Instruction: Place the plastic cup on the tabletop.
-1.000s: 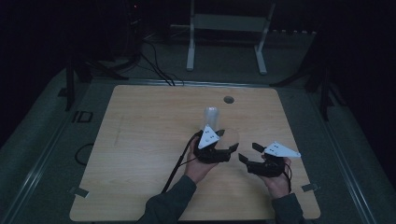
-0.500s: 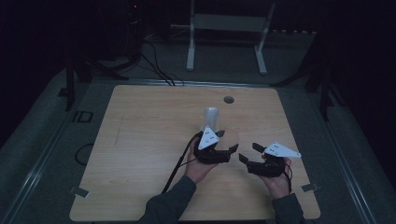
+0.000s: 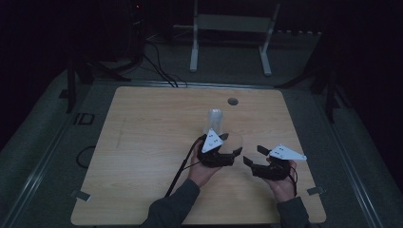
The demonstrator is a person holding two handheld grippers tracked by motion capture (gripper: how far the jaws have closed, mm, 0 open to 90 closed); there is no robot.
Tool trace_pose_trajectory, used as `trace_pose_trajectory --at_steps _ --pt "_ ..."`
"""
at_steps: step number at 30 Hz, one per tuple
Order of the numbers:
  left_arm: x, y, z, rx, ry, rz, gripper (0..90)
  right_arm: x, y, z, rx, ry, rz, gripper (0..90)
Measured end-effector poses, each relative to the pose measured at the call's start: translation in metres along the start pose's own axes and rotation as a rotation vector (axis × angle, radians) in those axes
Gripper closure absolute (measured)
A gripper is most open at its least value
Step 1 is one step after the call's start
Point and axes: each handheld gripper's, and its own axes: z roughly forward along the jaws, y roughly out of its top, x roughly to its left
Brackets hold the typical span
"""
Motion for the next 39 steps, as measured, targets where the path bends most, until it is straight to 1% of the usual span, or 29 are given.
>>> trace_pose_trajectory --at_steps 21,39 --pt "0.002 -0.007 0.006 0.01 0.006 0.009 28.2 -0.002 -0.001 -0.001 0.002 -0.004 0.008 23.9" --pt "0.004 -0.016 0.011 0.023 0.027 0.012 28.2 -0.003 -0.001 0.0 0.003 -0.001 0.006 23.9"
